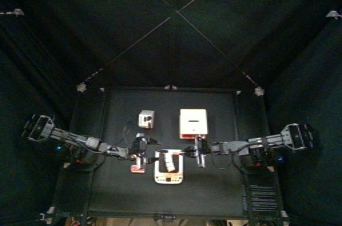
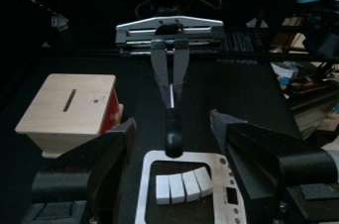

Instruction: Grab cleaver with both hands

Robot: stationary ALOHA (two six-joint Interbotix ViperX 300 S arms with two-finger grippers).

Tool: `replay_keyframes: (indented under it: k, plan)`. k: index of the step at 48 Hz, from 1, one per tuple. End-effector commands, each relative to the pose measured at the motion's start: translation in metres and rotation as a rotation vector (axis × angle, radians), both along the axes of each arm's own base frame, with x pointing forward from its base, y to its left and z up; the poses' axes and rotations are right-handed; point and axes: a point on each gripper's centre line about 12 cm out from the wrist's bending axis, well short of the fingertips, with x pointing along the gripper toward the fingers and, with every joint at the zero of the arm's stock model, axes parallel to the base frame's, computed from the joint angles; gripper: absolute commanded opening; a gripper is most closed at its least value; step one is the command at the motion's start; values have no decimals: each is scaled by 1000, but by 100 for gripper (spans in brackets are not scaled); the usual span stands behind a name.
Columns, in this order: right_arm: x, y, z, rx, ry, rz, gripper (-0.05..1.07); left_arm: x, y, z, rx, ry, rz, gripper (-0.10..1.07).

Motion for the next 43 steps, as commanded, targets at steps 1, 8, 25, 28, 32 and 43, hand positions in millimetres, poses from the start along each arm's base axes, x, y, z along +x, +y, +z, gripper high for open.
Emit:
replay_keyframes:
  k: [1, 8, 25, 28, 32, 43]
  plan:
    - [-1, 0, 11, 1, -38, -1, 14, 0, 1, 7, 2, -20, 2, 94]
    - [-3, 0, 9, 0, -29, 2, 14, -1, 1, 10, -2, -25, 4, 94]
    - [-6, 1, 5, 3, 19, 1, 14, -9, 12, 20, -87, -46, 53, 94]
    - [-7, 1, 4, 4, 22, 0, 14, -12, 16, 20, -151, -41, 82, 94]
    - [-9, 1, 4, 5, 25, -1, 14, -17, 19, 22, -209, -40, 102, 94]
    - [-15, 0, 5, 19, 18, -9, 14, -27, 30, 29, -320, -41, 190, 94]
